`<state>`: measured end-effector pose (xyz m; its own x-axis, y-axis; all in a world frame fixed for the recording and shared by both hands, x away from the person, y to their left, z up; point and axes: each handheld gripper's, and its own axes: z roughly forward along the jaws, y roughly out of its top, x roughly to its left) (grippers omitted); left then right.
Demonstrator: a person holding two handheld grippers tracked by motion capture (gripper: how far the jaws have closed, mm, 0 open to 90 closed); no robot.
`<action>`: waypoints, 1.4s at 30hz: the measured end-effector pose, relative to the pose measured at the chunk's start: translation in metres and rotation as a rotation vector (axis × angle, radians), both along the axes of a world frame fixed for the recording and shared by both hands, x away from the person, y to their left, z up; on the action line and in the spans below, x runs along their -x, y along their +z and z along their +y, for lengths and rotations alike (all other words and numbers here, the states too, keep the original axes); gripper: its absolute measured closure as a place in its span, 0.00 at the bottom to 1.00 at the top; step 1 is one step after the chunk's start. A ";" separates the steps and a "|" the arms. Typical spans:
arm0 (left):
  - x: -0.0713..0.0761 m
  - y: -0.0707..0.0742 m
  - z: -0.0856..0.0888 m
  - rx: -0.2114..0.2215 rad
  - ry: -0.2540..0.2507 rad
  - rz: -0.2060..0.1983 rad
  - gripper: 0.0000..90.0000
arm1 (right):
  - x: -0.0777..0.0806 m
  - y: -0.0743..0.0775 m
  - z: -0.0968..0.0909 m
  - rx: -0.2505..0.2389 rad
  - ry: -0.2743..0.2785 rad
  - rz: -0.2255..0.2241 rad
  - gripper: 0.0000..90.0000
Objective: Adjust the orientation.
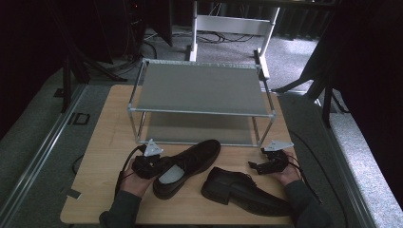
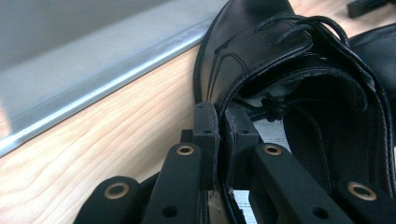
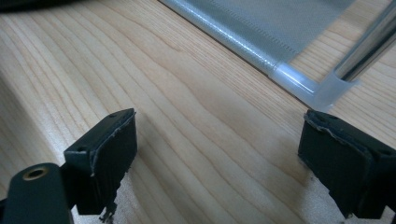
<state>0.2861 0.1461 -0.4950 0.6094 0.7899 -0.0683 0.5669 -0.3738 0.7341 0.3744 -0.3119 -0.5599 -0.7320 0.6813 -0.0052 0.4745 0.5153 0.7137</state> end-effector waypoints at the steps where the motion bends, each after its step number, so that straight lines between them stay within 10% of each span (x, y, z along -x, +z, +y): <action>1: 0.002 -0.001 0.003 0.005 0.019 -0.002 0.95 | 0.000 0.000 0.000 0.000 0.000 0.000 0.12; 13: 0.029 -0.003 0.033 0.070 0.165 0.021 0.94 | 0.000 0.000 0.000 0.000 0.000 0.000 0.12; 21: 0.041 -0.003 0.037 0.095 0.155 0.046 0.88 | 0.000 0.000 0.000 0.000 -0.001 0.000 0.13; 24: 0.048 -0.005 0.050 0.167 0.091 0.055 0.76 | 0.000 0.000 0.000 0.000 -0.001 -0.001 0.13; 28: 0.058 0.003 0.062 0.233 0.081 -0.012 0.64 | 0.001 0.001 -0.001 -0.003 -0.005 -0.002 0.17; 33: 0.064 0.008 0.069 0.175 0.108 -0.066 0.64 | 0.003 0.005 -0.006 0.001 -0.031 0.002 0.37; 42: 0.054 -0.039 0.077 0.085 0.109 0.101 0.70 | 0.023 0.020 -0.010 0.050 0.003 0.002 0.49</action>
